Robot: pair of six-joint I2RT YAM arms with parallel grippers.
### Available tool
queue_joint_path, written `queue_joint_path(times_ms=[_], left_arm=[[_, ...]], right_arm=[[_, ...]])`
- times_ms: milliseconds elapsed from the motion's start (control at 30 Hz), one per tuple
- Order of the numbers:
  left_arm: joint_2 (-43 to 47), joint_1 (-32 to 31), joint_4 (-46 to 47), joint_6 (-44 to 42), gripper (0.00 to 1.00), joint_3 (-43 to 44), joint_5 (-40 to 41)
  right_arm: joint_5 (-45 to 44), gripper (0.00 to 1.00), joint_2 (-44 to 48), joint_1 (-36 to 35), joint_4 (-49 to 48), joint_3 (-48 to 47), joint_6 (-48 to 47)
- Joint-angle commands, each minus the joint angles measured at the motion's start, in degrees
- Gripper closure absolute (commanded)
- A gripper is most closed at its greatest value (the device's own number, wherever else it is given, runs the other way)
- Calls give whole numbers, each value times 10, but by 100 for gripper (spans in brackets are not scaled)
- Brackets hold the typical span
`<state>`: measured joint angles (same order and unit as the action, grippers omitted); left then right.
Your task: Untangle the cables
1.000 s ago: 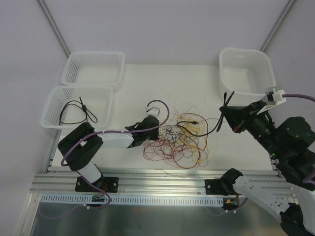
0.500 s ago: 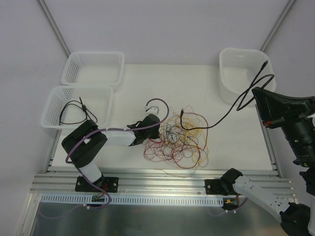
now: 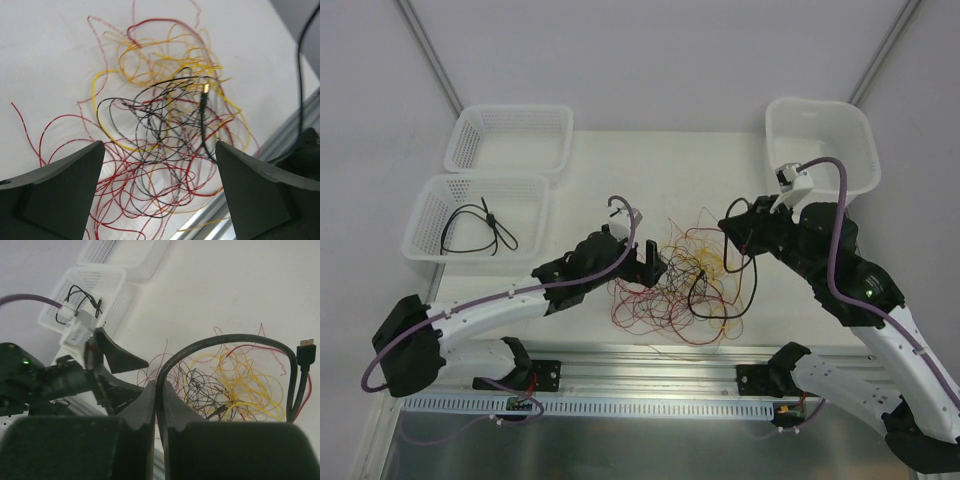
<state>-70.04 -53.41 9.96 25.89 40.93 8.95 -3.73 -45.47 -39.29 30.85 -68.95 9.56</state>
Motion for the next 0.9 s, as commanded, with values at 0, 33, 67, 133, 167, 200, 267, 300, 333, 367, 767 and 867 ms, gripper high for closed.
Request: queue_joint_path(times_ms=[0,33,67,133,167,200,267,300,333,367,767,867], left_arm=[[73,-10,-6,-50,6,-8,-42],[86,-11,-5,-51,4,-8,-64],[97,-12,-5,-51,4,-6,-76],[123,-21,-4,-52,2,3,-86],[128,-27,-4,-52,1,7,-89],[133,-32,-4,-51,1,18,-89],[132,-51,1,-51,1,30,-89],[127,-60,3,-50,1,42,-89],[123,-73,9,-49,1,49,-89],[119,-82,16,-48,1,54,-89],[6,-172,69,-79,10,142,15],[-17,-180,69,-78,22,158,45]], right_arm=[[32,99,7,-4,-18,-18,30],[55,99,3,-4,-12,-19,31],[61,99,2,-3,-11,-18,32],[67,99,-3,-3,-14,-10,41],[69,99,-3,-4,-18,3,47],[70,99,-3,-4,-24,11,53],[77,99,-4,-4,-43,27,69],[78,99,-4,-4,-48,37,74],[74,99,-7,-5,-55,43,81],[71,99,-8,-6,-58,47,89],[14,96,-22,-36,-79,81,122],[7,94,-30,-47,-82,80,124]])
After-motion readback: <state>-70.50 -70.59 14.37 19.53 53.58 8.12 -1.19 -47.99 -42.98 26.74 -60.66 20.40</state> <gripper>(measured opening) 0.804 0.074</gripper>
